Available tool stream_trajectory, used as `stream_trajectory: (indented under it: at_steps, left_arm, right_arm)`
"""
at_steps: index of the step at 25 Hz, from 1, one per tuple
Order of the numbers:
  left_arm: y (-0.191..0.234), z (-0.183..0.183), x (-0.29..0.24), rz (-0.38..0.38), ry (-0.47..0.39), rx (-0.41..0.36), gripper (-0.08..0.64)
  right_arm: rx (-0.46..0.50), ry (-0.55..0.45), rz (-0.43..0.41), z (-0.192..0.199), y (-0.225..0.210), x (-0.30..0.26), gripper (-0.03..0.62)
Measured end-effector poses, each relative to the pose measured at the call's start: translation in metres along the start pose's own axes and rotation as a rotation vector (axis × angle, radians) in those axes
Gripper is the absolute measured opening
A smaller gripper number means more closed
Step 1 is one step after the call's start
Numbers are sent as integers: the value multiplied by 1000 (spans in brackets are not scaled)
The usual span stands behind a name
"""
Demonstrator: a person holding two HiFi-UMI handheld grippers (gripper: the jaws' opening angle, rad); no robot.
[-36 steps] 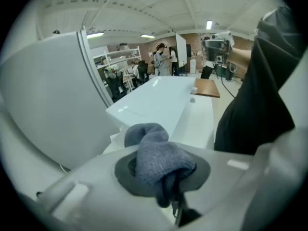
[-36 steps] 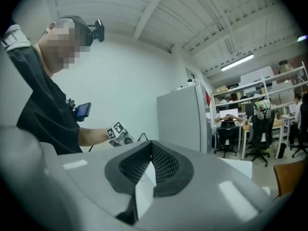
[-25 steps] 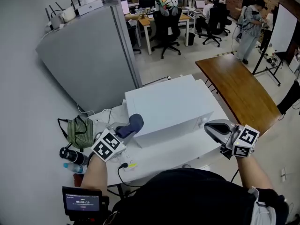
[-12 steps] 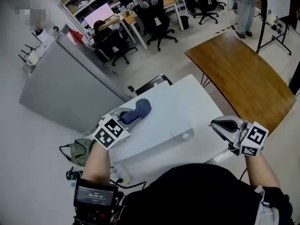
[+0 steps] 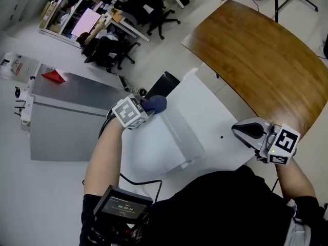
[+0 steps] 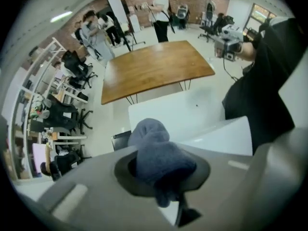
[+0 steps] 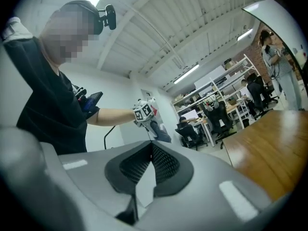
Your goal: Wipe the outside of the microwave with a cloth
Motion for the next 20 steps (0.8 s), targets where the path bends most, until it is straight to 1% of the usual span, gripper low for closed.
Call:
stream_trajectory:
  at_steps: [1,3,6,9,12,17,20]
  left_arm:
    - [3,-2,-12,26,75,-38,58]
    - [9,-10,-32,77,212,-81,57]
    - [15,-27,-50,141,351,-119,57]
    - [12,-30,-79,206,501,-173,55]
    - [12,-31,-124,232,643,-235,55]
    - [8,-41,-200,264,786,-316,52]
    - [0,-45,-232,290,825,-341,46]
  right_arm:
    - [-12,-4,1,3,-4,2,5]
    - [-38,-12,2,11,-17,10,5]
    - [-85,-26,2,21,-37,20,5]
    - [-122,-22,17,32,-47,22,5]
    - [-163,-15,40,47,-54,26,5]
    - [-250,1,98,81,-73,43,5]
    - [-287,11,127,96,-75,53,5]
Point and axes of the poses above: the fingertips, and each gripper's own axes: x backward along the fingers, y to its left, z out of its underside, the point moved 1 cm from there along x, backward along the fingers, and after that the axes turned 15 degrees about y, right-handed, at the moved point
